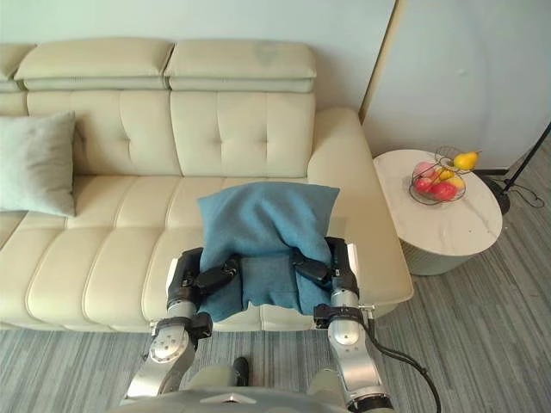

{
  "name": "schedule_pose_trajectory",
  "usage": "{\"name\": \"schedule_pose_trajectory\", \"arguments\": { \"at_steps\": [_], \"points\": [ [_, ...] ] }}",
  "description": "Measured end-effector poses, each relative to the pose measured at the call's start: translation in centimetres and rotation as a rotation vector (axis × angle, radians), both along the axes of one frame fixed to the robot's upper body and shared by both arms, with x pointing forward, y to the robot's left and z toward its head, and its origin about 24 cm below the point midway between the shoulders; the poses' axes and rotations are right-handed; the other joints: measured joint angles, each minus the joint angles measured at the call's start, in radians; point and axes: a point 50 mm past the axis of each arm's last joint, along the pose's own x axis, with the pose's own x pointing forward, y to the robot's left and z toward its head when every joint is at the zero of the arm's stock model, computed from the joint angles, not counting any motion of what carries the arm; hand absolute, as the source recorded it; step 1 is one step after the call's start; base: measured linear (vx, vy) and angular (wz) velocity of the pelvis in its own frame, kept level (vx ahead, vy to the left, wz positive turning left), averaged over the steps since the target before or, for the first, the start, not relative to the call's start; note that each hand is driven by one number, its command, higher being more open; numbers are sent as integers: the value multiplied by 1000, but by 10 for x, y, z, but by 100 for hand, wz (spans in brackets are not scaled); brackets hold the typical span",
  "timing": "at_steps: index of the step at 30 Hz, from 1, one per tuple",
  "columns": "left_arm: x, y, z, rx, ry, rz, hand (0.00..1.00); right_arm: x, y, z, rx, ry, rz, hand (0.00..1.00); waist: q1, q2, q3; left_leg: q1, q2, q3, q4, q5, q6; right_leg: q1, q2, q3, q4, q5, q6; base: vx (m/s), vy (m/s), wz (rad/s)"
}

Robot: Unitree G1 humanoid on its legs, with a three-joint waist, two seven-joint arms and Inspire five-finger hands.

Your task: Pick up cushions and gather them together orderly.

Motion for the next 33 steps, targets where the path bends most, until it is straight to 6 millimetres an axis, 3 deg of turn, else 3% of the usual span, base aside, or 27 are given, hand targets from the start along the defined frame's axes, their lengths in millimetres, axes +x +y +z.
{"name": "schedule_pose_trajectory", "arguments": {
  "at_steps": [1, 3, 6, 10, 13, 18, 25, 30, 33],
  "points": [
    [2, -9, 1, -18, -3, -28, 0, 0, -10, 1, -27, 0, -14, 0, -19, 30, 8, -10, -10, -32, 3, 4, -10, 11, 6, 4, -4, 3, -24, 94, -50, 51],
    [2, -14, 2, -24, -5, -48, 0, -3, -13, -2, -30, 14, -30, 0, -19, 47, 5, -22, -3, -53, 36, -4, -26, 28, 11, -25, -14, -1, -28, 147, -51, 40],
    [1, -16, 1, -37, 0, -59, 0, -14, -15, -1, -25, 22, -50, 0, -16, 50, 11, -52, 31, -30, 204, -46, -63, 133, 40, -63, -81, -1, -29, 130, -75, 32],
    [-1, -17, 3, -55, -7, -59, 0, -20, -15, 17, -17, -46, -60, 0, 11, 69, 6, -86, 86, 72, 340, -89, -36, 180, 70, -48, -107, -10, -43, 98, 12, -12],
    [1, -17, 11, -63, -46, -63, 0, -17, -16, 22, -16, -75, -69, 0, 13, 57, 0, -65, 67, 59, 275, -89, -35, 169, 62, -38, -117, -8, -41, 46, 56, -5],
    [-1, -19, 9, -61, -36, -75, 0, -19, -18, 14, -11, -39, -88, 0, 18, 54, -4, 40, 37, 31, 114, -85, -30, 199, 56, -22, -163, 16, -29, 18, 53, -5],
    [-7, -17, 0, -14, 5, -124, 0, -24, -18, -3, -3, 37, -103, 0, 21, 32, -34, 125, 10, 56, -94, 8, -16, 205, 46, 11, -233, 61, -20, -20, 16, -11],
    [-8, -17, -3, 17, 19, -160, 0, -26, -19, -14, -16, 83, -109, 0, 19, 26, -45, 126, 8, 62, -164, 47, -16, 188, 52, 18, -273, 89, -18, -3, 0, -4],
    [1, -17, 2, 51, -12, -164, 0, -16, -16, -12, -37, 64, -108, 0, 21, 23, -44, 79, 9, 62, -189, 73, -16, 132, 55, 18, -276, 104, -21, -22, -5, 0]
  ]
}}
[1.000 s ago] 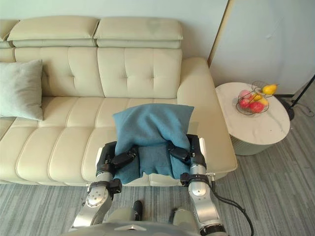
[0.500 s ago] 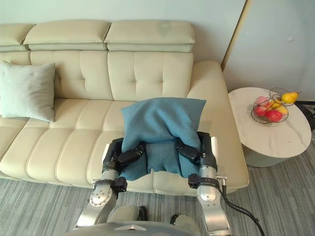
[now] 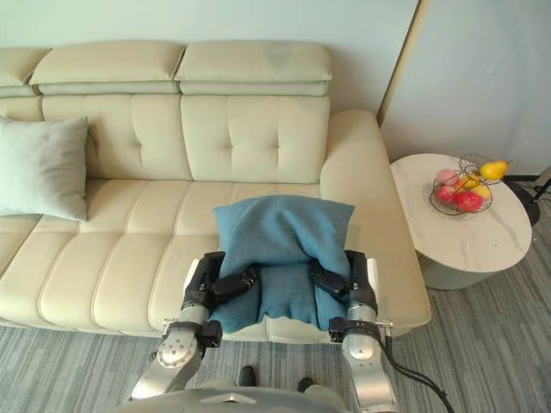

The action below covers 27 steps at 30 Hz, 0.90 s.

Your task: Pick up cushions and gather them together orderly.

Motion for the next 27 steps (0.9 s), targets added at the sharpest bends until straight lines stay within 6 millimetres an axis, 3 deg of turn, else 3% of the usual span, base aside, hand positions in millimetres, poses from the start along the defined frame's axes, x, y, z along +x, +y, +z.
{"name": "schedule_pose_trajectory", "arguments": {
  "at_steps": [4, 7, 9, 10, 12, 14, 15, 16, 17, 19, 20, 23, 27],
  "points": [
    [22, 1, 17, 43, -91, 13, 0, 26, 7, 15, -30, -79, 6, 0, 10, -11, 12, -71, 4, -1, 2, 23, 1, -72, 4, -2, 2, 19, -7, -45, -15, 3],
    [53, 1, 47, 55, -227, 72, 0, 57, 20, 46, -43, -230, -8, 0, 18, -13, 59, -144, 7, -7, 29, 32, 3, -146, 0, -9, 46, 21, -8, -104, -6, 6],
    [77, -2, 77, 59, -350, 110, 0, 79, 27, 75, -46, -354, -28, 0, 31, -9, 83, -219, 8, -12, 61, 39, 4, -225, -5, -13, 88, 20, -8, -144, -3, 9],
    [93, -5, 101, 50, -440, 134, 0, 92, 31, 96, -45, -438, -46, 0, 40, -7, 96, -268, 7, -17, 78, 47, 4, -277, -11, -19, 116, 18, -10, -129, -8, 11],
    [103, -7, 121, 43, -513, 166, 0, 102, 35, 114, -39, -507, -60, 0, 46, -4, 104, -299, 5, -24, 85, 53, 2, -313, -16, -24, 142, 14, -11, -99, -21, 17],
    [128, -14, 167, 49, -661, 195, 0, 121, 39, 158, -23, -661, -110, 0, 58, 5, 129, -354, 0, -40, 93, 72, 0, -381, -31, -44, 195, 0, -11, -84, -35, 26],
    [130, -14, 172, 50, -678, 197, 100, 123, 39, 163, -20, -680, -115, 0, 61, 6, 130, -363, 0, -42, 94, 75, -1, -390, -33, -46, 202, -1, -11, -69, -50, 18],
    [138, -16, 194, 55, -745, 208, 100, 129, 42, 183, -9, -748, -130, 100, 64, 9, 143, -386, -2, -48, 93, 85, -4, -420, -36, -50, 220, -5, -15, -57, -60, 19],
    [147, -16, 219, 63, -822, 225, 100, 136, 45, 206, 6, -819, -149, 100, 65, 11, 165, -410, -3, -58, 90, 99, -10, -449, -40, -59, 237, -7, -18, -81, -90, 21],
    [155, -17, 240, 74, -878, 234, 100, 142, 46, 225, 17, -868, -167, 100, 65, 13, 177, -434, -4, -65, 79, 116, -12, -481, -43, -67, 250, -8, -20, -51, -68, 16],
    [165, -18, 270, 89, -944, 253, 100, 152, 48, 251, 35, -921, -196, 100, 64, 14, 205, -459, -4, -71, 59, 142, -18, -521, -46, -72, 267, -8, -20, -43, -67, 13],
    [178, -17, 307, 95, -991, 297, 100, 165, 46, 278, 62, -953, -246, 100, 60, 21, 237, -498, -5, -84, 30, 175, -28, -578, -49, -81, 287, -7, -21, -52, -100, 13],
    [190, -14, 345, 88, -998, 327, 100, 179, 34, 297, 149, -920, -310, 100, 50, 26, 267, -568, -3, -101, 19, 197, -36, -650, -50, -101, 300, -3, -27, -31, -105, 14]
  ]
}}
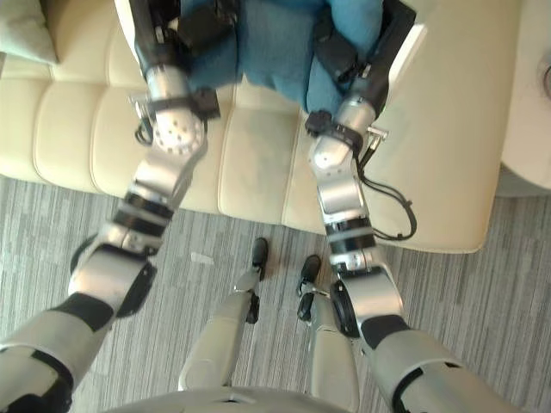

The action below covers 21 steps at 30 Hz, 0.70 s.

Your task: Pick up cushions and gather them together orderly.

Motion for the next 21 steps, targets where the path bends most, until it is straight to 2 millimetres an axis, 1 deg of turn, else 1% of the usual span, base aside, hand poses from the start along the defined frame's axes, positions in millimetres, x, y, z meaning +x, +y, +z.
{"name": "schedule_pose_trajectory", "arguments": {
  "at_steps": [2, 4, 5, 6, 7, 8, 10, 11, 15, 17, 19, 20, 21],
  "points": [
    [4, 2, 6, -13, 16, -8, 100, 5, -4, 4, 34, 26, 11, 100, -4, 3, 21, -17, 1, -2, 1, 1, 0, -19, 0, 0, 9, 0, 0, 10, -95, 5],
    [7, 2, 11, -32, 34, -33, 100, 11, -8, 9, 86, 55, 52, 100, -16, 3, 55, -40, 3, -10, 7, 1, 0, -36, 1, -4, 15, 0, 0, 22, -87, 14],
    [11, -1, 8, -51, 65, -61, 100, 15, -9, 8, 96, 78, 74, 100, -19, 2, 62, -70, 5, -11, 17, 1, 0, -58, 3, -8, 17, 0, 0, 30, -78, 15],
    [11, -2, 7, -51, 70, -64, 100, 15, -9, 8, 101, 79, 81, 100, -20, 2, 64, -73, 6, -11, 18, 1, 0, -61, 4, -9, 18, 0, 0, 41, -89, 17],
    [15, -3, 1, -59, 104, -87, 100, 16, -9, 14, 136, 71, 112, 100, -26, 2, 93, -84, 8, -11, 30, 0, 0, -63, 5, -15, 22, 0, 0, 33, -75, 13],
    [17, -3, -2, -64, 122, -97, 100, 17, -10, 17, 150, 70, 119, 100, -33, 1, 103, -90, 9, -11, 39, 0, 0, -64, 5, -16, 24, 0, 0, 27, -89, 21],
    [22, -4, -14, -80, 177, -122, 100, 18, -17, 21, 155, 66, 119, 100, -39, 1, 111, -120, 14, -11, 57, 0, -1, -88, 8, -17, 48, 0, 0, 14, -77, 21],
    [23, -4, -16, -78, 180, -125, 100, 18, -18, 22, 159, 65, 121, 100, -39, 0, 116, -123, 16, -11, 61, 0, -1, -90, 9, -17, 53, 0, 0, -2, -86, 15],
    [22, 0, -35, -89, 182, -138, 100, 19, -19, 20, 161, 71, 135, 100, -40, 0, 119, -125, 23, -11, 67, -2, -3, -91, 15, -16, 58, 0, 0, -27, -63, 0],
    [19, 4, -49, -122, 188, -144, 100, 20, -19, 15, 163, 84, 134, 100, -41, 0, 119, -124, 25, -11, 69, -3, -5, -91, 16, -15, 62, -1, -1, -74, -72, -2],
    [18, 5, -65, -124, 213, -152, 100, 18, -23, 2, 167, 100, 125, 100, -41, 0, 118, -121, 22, -11, 70, -4, -5, -90, 12, -15, 74, -9, -9, -66, -49, 8],
    [18, 8, -78, -124, 242, -150, 100, 15, -26, -13, 173, 116, 118, 100, -41, -1, 118, -117, 16, -10, 73, -4, -5, -84, 5, -15, 80, -23, -15, -47, -42, 11],
    [17, 12, -87, -127, 259, -141, 100, 13, -28, -23, 179, 127, 114, 100, -40, -1, 118, -112, 15, -9, 74, -4, -5, -79, 4, -14, 80, -26, -17, -56, -51, 7]
  ]
}}
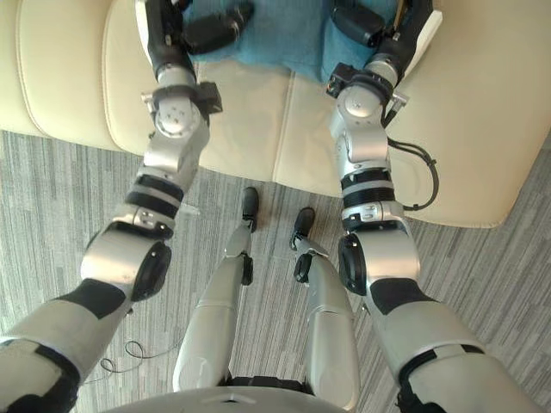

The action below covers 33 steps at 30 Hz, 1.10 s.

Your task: Pick up cushions and gather them together orderly.

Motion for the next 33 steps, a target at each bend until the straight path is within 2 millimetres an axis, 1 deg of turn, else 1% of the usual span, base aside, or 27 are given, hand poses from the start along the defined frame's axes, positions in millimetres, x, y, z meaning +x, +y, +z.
{"name": "schedule_pose_trajectory", "arguments": {
  "at_steps": [1, 2, 3, 4, 5, 7, 8, 9, 10, 13, 15, 16, 18, 19, 20, 21, 22, 23, 25, 26, 27, 28, 29, 30, 31, 33],
  "points": [
    [0, 2, -4, 0, 7, 5, 100, -1, 0, -4, 1, 6, 0, 100, -1, 0, 0, 2, 0, 1, 0, 0, 0, 2, 0, 0, 0, 0, 0, -48, -45, -1],
    [-1, 7, -13, 2, 27, 17, 100, -3, -2, -14, 5, 21, -3, 100, 0, 0, 0, 10, 0, 4, -2, 0, 0, 9, 0, 1, 0, -1, -1, -38, -39, -1],
    [-3, 13, -27, 6, 61, 27, 100, -9, -7, -28, 5, 36, -14, 100, -1, 0, 0, 26, 0, 8, -9, 0, 0, 21, -1, 1, -1, -1, -1, -36, -47, 0],
    [-5, 15, -31, 7, 69, 29, 100, -11, -9, -33, 1, 38, -21, 100, 0, -1, 0, 31, 1, 11, -12, 0, 0, 26, -1, 1, -1, -1, -1, -22, -41, 0],
    [-8, 20, -42, 5, 93, 37, 100, -17, -14, -42, -8, 46, -36, 100, 0, -2, -1, 44, 1, 15, -14, 1, 1, 37, -2, 2, -2, -1, -1, -10, -35, -2],
    [-13, 28, -58, -13, 127, 58, 100, -28, -21, -53, -40, 44, -56, 100, -1, -4, 0, 66, 1, 20, -18, 4, 5, 58, -2, 5, -4, -1, -1, 7, -55, -5],
    [-20, 35, -71, -24, 149, 73, 100, -39, -27, -63, -54, 42, -71, 100, -1, -7, -1, 87, 1, 22, -20, 4, 6, 76, -2, 6, -5, -1, 0, 16, -66, -5],
    [-23, 38, -76, -27, 155, 78, 100, -43, -28, -67, -64, 44, -76, 100, -1, -8, -1, 98, 1, 23, -23, 4, 6, 87, -2, 6, -6, -1, 0, 18, -68, -3],
    [-29, 41, -86, -30, 171, 85, 100, -50, -31, -75, -78, 53, -83, 100, -1, -11, -2, 118, 1, 24, -26, 4, 6, 103, -3, 7, -6, -3, 3, 16, -80, -2],
    [-48, 47, -115, -42, 219, 92, 100, -71, -37, -106, -107, 107, -75, 100, -1, -28, -8, 187, 0, 26, -26, -9, 9, 172, -3, 11, -7, -16, 12, 14, -97, -2],
    [-67, 52, -142, -56, 279, 98, 100, -88, -33, -140, -141, 203, -34, 100, -2, -60, -33, 238, -2, 39, -22, -33, 4, 220, -5, 20, -9, -35, 8, 16, -115, -11],
    [-77, 53, -155, -62, 313, 95, 100, -96, -32, -156, -158, 255, 0, 100, 0, -72, -47, 255, -1, 43, -17, -44, 8, 241, -5, 20, -16, -45, 13, 22, -89, -7],
    [-92, 54, -182, -70, 395, 80, 100, -112, -30, -184, -172, 355, 56, 100, -2, -86, -62, 299, 0, 45, -17, -55, 8, 292, -2, 17, -32, -51, 12, 37, -95, -2],
    [-108, 55, -206, -84, 475, 76, 100, -127, -28, -206, -159, 431, 93, 100, -3, -95, -88, 323, 2, 50, -15, -66, 9, 321, 1, 19, -45, -54, 15, 79, -89, -8],
    [-124, 56, -229, -95, 559, 73, 100, -140, -27, -226, -149, 507, 127, 100, -4, -100, -106, 355, 4, 56, -15, -75, 14, 360, 4, 20, -62, -54, 16, 106, -66, -9],
    [-135, 56, -245, -99, 621, 68, 100, -149, -27, -240, -144, 563, 153, 100, -4, -103, -123, 373, 4, 57, -15, -85, 13, 383, 7, 21, -76, -54, 17, 101, -41, -7],
    [-142, 57, -254, -101, 661, 66, 100, -154, -27, -249, -140, 600, 167, 100, -4, -104, -136, 382, 5, 59, -15, -89, 15, 396, 8, 22, -83, -54, 18, 117, -24, -10],
    [-163, 59, -282, -105, 783, 63, 100, -170, -25, -275, -115, 708, 205, 100, -4, -107, -175, 417, 8, 67, -13, -103, 21, 440, 14, 26, -110, -54, 22, 135, -10, -12],
    [-182, 61, -305, -92, 891, 56, 100, -183, -22, -294, -105, 797, 239, 100, -3, -108, -209, 447, 11, 76, -10, -117, 18, 476, 17, 33, -129, -52, 26, 153, -1, -21],
    [-207, 64, -331, -86, 1034, 52, 100, -200, -17, -318, -98, 915, 280, 100, -3, -105, -257, 485, 14, 94, 0, -139, 16, 519, 21, 49, -147, -53, 31, 134, 6, -25],
    [-210, 64, -334, -87, 1050, 51, 100, -202, -17, -321, -100, 929, 285, 100, -3, -104, -262, 490, 14, 97, 1, -142, 17, 525, 22, 50, -149, -54, 32, 155, 10, -29],
    [-226, 64, -349, -76, 1138, 45, 100, -214, -16, -335, -92, 1002, 308, 100, -3, -96, -294, 519, 15, 106, 3, -157, 16, 559, 24, 59, -168, -54, 38, 90, 7, -18],
    [-233, 64, -355, -67, 1178, 36, 100, -221, -16, -342, -84, 1043, 312, 100, -3, -91, -310, 537, 16, 112, 0, -164, 16, 578, 26, 66, -177, -54, 41, 111, 15, -28],
    [-247, 63, -365, -45, 1246, 17, 100, -234, -17, -356, -50, 1115, 316, 100, -3, -82, -343, 565, 17, 124, -2, -176, 17, 606, 29, 77, -195, -53, 46, 83, 15, -24],
    [-251, 64, -368, -41, 1270, 14, 100, -239, -18, -361, -37, 1143, 318, 100, -3, -79, -354, 577, 18, 129, -6, -181, 17, 619, 31, 83, -203, -51, 49, 99, 19, -29],
    [-266, 67, -378, -51, 1344, 25, 100, -258, -18, -377, 18, 1242, 315, 100, -2, -71, -384, 635, 19, 151, -37, -182, 17, 666, 37, 105, -236, -44, 59, 77, 14, -29]
  ]
}}
